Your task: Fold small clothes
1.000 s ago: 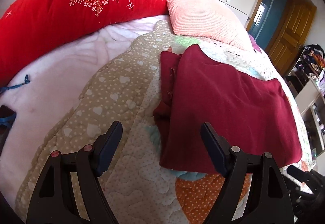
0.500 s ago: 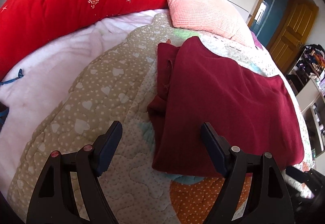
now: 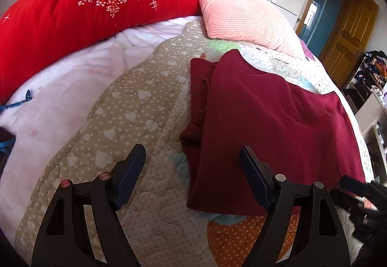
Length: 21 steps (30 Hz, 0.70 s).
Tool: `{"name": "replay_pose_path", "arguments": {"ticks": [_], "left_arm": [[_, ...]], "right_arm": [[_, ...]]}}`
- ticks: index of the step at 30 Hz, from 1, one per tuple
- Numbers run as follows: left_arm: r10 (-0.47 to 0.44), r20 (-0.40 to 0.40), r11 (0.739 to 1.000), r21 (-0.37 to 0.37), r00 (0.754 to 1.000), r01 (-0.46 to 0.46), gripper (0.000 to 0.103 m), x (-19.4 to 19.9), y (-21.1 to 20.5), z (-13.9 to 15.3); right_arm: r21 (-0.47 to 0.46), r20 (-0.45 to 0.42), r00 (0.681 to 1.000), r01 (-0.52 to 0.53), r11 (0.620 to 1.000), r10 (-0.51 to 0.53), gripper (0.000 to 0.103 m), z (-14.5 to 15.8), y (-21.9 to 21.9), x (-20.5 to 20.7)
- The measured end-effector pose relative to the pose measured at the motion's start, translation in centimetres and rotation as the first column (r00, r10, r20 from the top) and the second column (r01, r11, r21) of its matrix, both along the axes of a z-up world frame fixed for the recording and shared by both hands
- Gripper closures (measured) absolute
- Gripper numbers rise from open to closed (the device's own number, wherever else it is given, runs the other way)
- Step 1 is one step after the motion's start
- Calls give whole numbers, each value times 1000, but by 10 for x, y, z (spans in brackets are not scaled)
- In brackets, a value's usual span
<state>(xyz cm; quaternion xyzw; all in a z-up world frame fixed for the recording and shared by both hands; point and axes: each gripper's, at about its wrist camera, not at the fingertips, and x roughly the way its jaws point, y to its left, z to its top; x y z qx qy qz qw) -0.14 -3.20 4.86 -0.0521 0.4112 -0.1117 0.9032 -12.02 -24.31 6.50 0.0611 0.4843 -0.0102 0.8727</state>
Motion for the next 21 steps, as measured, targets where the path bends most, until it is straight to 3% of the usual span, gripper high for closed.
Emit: {"name": "replay_pose_path", "arguments": {"ticks": [8, 11, 21], "left_arm": [[16, -20, 1000, -6, 1000, -16, 23, 4, 8, -4], [19, -36, 1000, -11, 999, -19, 23, 7, 10, -7], [16, -84, 998, -67, 996, -22, 23, 16, 17, -12]], "right_arm": [[73, 46, 999, -31, 997, 28, 56, 5, 19, 44], [153, 77, 996, -56, 987, 45, 56, 6, 26, 76], [251, 45, 994, -108, 962, 100, 56, 4, 56, 182]]}}
